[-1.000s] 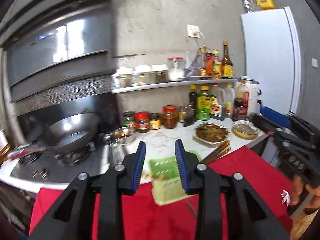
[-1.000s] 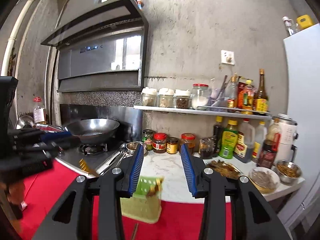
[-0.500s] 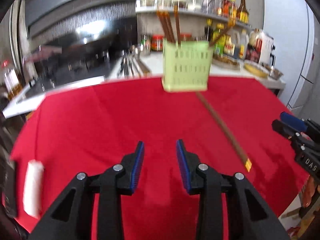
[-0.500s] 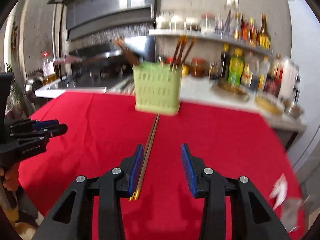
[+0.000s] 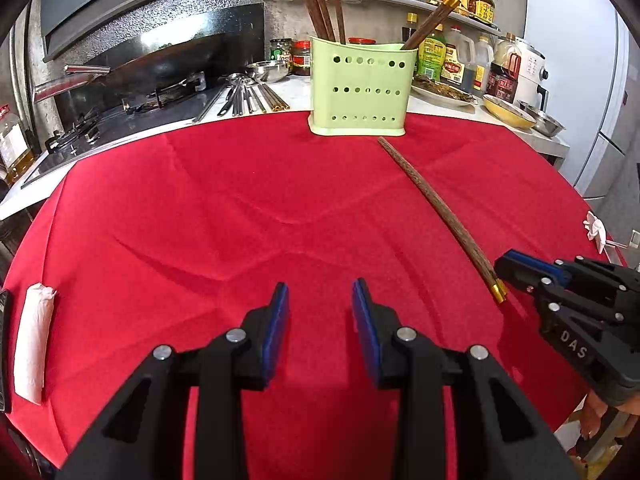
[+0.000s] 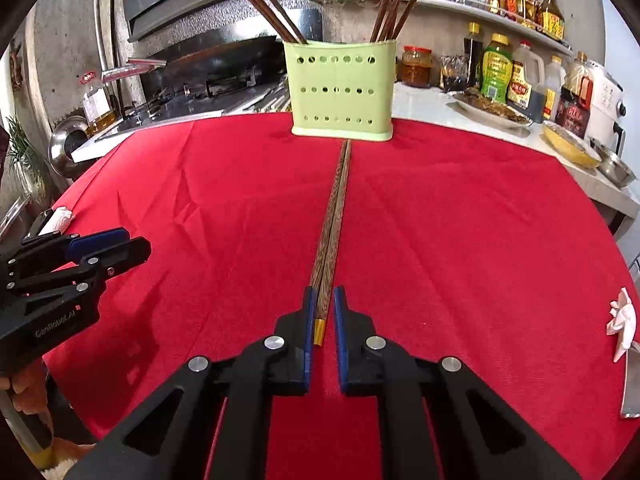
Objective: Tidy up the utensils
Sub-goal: 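Move both open tools back down to the last two chopsticks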
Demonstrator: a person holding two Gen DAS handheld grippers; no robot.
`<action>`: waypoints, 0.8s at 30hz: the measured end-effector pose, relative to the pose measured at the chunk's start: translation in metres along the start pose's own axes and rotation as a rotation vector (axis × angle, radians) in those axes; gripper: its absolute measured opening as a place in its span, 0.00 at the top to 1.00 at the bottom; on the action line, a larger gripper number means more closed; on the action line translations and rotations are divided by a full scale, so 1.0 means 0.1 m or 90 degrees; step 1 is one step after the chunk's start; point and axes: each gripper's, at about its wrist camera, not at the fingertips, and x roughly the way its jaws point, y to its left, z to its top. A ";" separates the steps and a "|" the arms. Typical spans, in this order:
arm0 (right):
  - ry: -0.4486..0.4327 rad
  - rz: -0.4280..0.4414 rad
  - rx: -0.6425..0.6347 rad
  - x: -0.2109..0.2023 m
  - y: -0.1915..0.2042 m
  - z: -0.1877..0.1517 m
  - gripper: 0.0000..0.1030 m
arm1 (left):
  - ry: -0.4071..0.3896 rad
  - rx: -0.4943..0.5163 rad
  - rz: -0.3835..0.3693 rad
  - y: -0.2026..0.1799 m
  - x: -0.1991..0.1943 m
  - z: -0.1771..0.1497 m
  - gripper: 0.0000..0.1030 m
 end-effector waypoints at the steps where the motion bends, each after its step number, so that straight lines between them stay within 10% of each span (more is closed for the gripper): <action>1: 0.004 -0.003 0.000 0.02 -0.01 0.00 0.91 | 0.002 0.000 -0.002 0.00 0.02 0.00 0.68; 24: 0.010 -0.041 0.043 -0.24 -0.64 -0.30 0.93 | 0.050 0.019 -0.143 -0.81 0.27 0.20 0.68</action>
